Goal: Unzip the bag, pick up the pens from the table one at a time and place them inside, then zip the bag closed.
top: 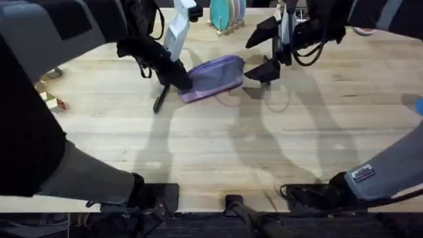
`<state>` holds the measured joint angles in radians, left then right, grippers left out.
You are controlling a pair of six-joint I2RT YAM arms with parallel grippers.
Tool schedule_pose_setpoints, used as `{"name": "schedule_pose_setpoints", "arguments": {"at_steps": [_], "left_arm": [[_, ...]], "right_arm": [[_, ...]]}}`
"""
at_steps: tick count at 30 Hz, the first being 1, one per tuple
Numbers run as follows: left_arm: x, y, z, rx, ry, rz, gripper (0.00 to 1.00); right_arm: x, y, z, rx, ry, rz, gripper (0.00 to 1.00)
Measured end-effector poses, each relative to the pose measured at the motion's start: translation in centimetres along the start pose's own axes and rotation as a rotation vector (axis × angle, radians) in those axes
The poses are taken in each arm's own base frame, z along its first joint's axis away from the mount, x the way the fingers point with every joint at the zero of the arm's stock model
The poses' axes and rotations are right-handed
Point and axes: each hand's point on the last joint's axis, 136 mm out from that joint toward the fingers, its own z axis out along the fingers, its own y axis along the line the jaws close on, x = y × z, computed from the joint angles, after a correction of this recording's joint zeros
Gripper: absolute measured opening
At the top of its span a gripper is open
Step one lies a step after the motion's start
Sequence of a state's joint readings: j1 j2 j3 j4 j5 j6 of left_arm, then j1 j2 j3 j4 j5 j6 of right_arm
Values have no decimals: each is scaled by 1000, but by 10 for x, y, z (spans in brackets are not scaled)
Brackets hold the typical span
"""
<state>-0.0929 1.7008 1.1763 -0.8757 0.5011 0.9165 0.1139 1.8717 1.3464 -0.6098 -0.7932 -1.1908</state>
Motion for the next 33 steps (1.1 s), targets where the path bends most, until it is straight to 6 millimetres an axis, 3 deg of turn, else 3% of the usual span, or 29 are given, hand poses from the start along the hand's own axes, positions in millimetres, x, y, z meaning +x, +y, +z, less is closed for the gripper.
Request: {"name": "schedule_pose_setpoints", "arguments": {"at_steps": [14,21,28,33], "left_arm": [[0,0,0,0,0,0,43],[0,0,0,1,0,0,43],[0,0,0,2,1,-1,43],[0,0,0,2,1,-1,43]], "right_arm": [[4,-8,5,37,51,-39,992],[18,-6,20,2,64,-19,967],[19,-5,27,-7,66,-29,758],[17,-4,29,-10,65,-35,500]]}}
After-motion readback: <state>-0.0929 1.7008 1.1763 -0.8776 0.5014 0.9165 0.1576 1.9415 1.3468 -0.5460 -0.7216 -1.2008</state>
